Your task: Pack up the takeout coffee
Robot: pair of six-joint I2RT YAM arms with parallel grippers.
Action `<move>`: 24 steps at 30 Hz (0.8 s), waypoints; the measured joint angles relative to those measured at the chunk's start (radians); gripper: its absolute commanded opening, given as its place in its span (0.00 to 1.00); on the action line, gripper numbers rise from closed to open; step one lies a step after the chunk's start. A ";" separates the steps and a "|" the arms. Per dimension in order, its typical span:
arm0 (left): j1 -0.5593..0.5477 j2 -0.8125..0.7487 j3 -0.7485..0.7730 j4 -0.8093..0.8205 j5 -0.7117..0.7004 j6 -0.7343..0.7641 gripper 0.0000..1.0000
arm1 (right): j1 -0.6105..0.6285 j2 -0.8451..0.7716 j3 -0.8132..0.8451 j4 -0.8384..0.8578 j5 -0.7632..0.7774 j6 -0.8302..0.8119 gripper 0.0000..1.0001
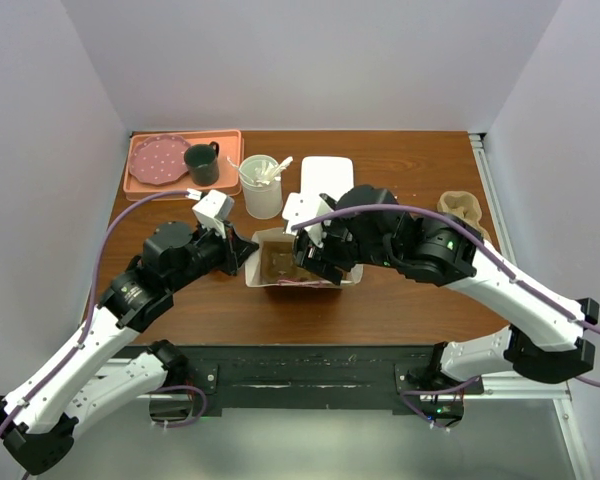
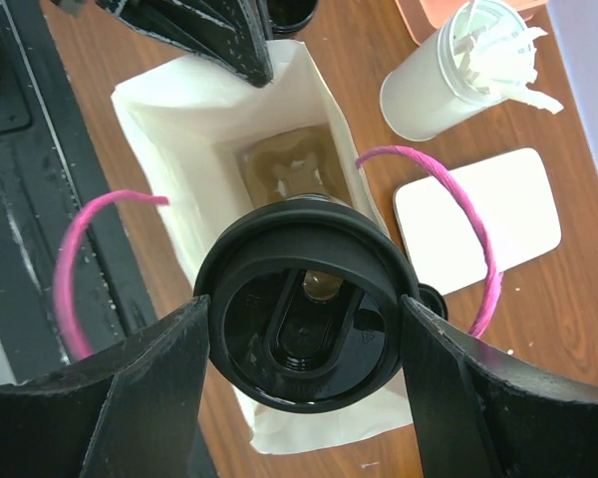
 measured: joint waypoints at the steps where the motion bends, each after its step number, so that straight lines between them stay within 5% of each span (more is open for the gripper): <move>1: 0.000 0.000 0.000 0.000 0.000 0.002 0.00 | 0.000 -0.002 -0.007 0.003 0.002 -0.004 0.46; 12: 0.000 0.001 0.017 -0.042 0.002 -0.058 0.42 | 0.053 -0.033 -0.164 0.025 0.027 -0.017 0.45; 18: 0.000 0.005 0.038 -0.125 0.025 -0.092 0.48 | 0.139 -0.036 -0.223 0.056 0.066 -0.005 0.44; 24: 0.000 0.023 0.039 -0.233 0.028 -0.103 0.43 | 0.217 -0.035 -0.262 0.090 0.145 0.025 0.44</move>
